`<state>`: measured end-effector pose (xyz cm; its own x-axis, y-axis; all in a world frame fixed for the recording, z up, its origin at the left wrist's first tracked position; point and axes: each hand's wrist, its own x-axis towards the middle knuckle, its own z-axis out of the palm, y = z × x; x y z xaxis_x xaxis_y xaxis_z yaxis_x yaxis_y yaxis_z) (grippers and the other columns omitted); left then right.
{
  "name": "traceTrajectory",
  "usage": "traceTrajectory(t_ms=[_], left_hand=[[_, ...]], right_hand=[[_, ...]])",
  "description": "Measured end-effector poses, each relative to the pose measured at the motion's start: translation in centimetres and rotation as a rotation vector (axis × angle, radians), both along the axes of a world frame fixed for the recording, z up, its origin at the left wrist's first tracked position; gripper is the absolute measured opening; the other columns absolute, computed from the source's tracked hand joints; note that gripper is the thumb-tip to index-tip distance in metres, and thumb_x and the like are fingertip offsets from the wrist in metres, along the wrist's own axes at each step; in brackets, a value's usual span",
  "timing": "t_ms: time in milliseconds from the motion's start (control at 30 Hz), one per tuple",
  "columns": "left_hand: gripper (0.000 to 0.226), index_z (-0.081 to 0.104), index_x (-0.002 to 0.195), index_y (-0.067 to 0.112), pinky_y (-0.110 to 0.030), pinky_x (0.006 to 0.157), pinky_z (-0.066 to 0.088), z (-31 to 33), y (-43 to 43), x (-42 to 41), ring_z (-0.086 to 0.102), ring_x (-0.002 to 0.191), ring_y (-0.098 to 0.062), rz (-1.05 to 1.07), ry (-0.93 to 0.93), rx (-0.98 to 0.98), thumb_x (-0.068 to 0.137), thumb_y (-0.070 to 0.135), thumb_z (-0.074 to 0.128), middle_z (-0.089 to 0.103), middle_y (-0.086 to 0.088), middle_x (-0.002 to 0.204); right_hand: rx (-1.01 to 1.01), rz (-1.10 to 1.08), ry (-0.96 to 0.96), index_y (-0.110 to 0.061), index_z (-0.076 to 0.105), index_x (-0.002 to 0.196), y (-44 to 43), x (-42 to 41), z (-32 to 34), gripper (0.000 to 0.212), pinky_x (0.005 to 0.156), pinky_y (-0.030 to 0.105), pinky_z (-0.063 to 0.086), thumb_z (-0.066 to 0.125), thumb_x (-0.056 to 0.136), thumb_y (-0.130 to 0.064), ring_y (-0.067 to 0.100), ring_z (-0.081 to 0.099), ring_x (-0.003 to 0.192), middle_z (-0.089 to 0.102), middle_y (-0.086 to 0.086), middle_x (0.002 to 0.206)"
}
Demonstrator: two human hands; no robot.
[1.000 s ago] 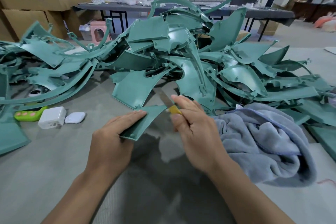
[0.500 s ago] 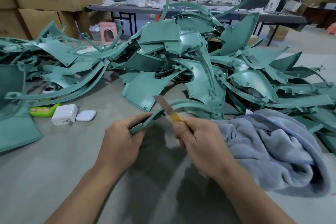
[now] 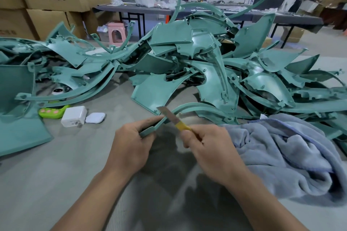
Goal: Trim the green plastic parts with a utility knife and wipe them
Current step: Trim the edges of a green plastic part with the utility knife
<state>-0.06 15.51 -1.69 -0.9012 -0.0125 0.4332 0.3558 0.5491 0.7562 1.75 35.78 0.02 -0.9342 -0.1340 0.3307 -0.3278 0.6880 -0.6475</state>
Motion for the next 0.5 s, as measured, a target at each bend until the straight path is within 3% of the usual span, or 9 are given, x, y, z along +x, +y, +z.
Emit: traceTrajectory(t_ms=[133,267,367,433,500], left_hand=[[0.045,0.076,0.107,0.046,0.003,0.073,0.04,-0.1,0.0,0.0,0.063,0.092,0.019,-0.01,-0.026,0.01,0.089,0.005,0.073,0.069,0.04,0.095],[0.053,0.07,0.107,0.054,0.002,0.068,0.039,0.3,-0.1,0.1,0.061,0.085,0.019,-0.003,-0.039,-0.018,0.084,0.007,0.07,0.066,0.045,0.086],[0.058,0.067,0.096,0.058,-0.002,0.064,0.039,0.2,-0.3,0.0,0.059,0.075,0.015,-0.005,-0.076,-0.085,0.08,0.002,0.068,0.063,0.042,0.076],[0.064,0.066,0.083,0.061,-0.004,0.059,0.038,0.1,-0.5,-0.1,0.058,0.069,0.013,0.0,-0.085,-0.092,0.081,-0.003,0.065,0.061,0.038,0.068],[0.076,0.063,0.099,0.067,-0.001,0.06,0.037,0.3,-0.4,-0.1,0.056,0.068,0.017,0.011,-0.076,-0.093,0.081,-0.007,0.059,0.059,0.04,0.065]], right_hand=[[0.057,-0.343,-0.038,-0.01,0.058,0.065,1.4,-1.3,0.0,0.047,0.051,0.03,0.029,0.051,0.103,-0.035,0.013,0.047,0.053,0.053,-0.002,0.051],[-0.139,-0.043,-0.017,-0.012,0.059,0.069,0.4,0.3,0.3,0.04,0.048,0.025,0.029,0.054,0.099,-0.038,0.008,0.039,0.046,0.044,-0.009,0.047],[-0.104,0.177,0.006,-0.012,0.052,0.069,-1.0,1.4,0.7,0.043,0.047,0.021,0.027,0.049,0.094,-0.048,0.007,0.038,0.048,0.04,-0.009,0.05],[-0.052,0.163,0.017,-0.012,0.052,0.068,-1.4,1.3,0.6,0.045,0.048,0.023,0.028,0.05,0.095,-0.047,0.009,0.04,0.049,0.042,-0.009,0.05],[-0.058,-0.002,-0.035,-0.01,0.057,0.067,-1.2,0.6,0.5,0.044,0.05,0.028,0.03,0.054,0.098,-0.042,0.01,0.04,0.048,0.044,-0.007,0.048]])
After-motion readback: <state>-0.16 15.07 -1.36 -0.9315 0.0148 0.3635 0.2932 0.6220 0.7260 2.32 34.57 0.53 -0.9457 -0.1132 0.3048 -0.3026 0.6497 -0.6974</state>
